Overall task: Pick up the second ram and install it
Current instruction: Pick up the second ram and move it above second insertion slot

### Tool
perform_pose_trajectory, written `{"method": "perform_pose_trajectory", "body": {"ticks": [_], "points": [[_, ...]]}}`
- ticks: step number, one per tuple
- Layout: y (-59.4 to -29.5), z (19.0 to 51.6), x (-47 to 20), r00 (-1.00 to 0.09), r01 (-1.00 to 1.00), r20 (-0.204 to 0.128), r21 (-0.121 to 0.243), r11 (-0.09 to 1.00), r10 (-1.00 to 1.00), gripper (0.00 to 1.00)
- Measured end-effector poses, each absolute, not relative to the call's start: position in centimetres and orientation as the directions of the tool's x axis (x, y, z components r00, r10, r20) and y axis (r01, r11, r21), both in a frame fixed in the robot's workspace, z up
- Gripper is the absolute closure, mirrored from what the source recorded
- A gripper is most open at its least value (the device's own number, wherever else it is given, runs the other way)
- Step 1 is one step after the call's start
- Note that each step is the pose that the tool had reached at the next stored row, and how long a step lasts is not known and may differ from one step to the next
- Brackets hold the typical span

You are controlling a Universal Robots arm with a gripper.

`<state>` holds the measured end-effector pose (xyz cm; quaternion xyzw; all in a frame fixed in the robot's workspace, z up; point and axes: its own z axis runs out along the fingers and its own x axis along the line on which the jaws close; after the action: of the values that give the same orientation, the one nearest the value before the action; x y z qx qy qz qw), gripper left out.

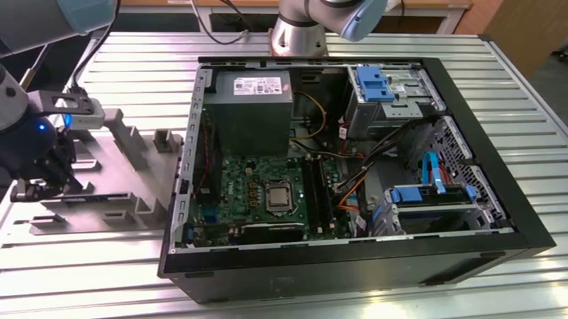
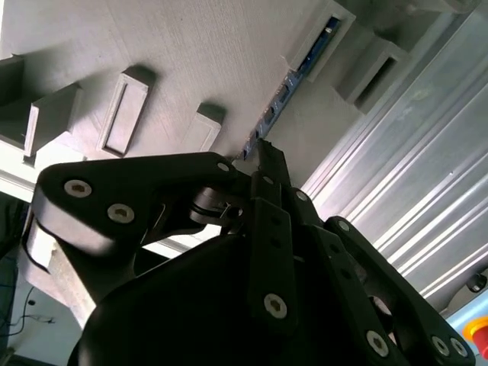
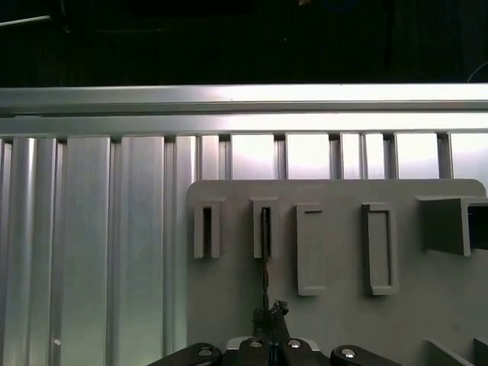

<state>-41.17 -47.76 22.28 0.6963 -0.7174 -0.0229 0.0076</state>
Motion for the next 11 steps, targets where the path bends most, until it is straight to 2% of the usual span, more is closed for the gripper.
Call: {"method": "perform_pose_trajectory", "body": {"ticks": [7,8,9,10,11], "points": [[-47.77,22.24,-41.17,-0.03,-0.999,-0.021,0.043,0.029,-0.999,0.89],[-47.77,22.24,-41.17,-0.03,-0.999,-0.021,0.043,0.029,-0.999,0.83],[-47.77,22.24,-41.17,-0.03,-0.999,-0.021,0.043,0.029,-0.999,0.83],[-47.77,22.24,-41.18,-0.03,-0.999,-0.021,0.043,0.03,-0.999,0.77],[-47.77,22.24,-41.17,-0.03,-0.999,-0.021,0.043,0.029,-0.999,0.77]]}}
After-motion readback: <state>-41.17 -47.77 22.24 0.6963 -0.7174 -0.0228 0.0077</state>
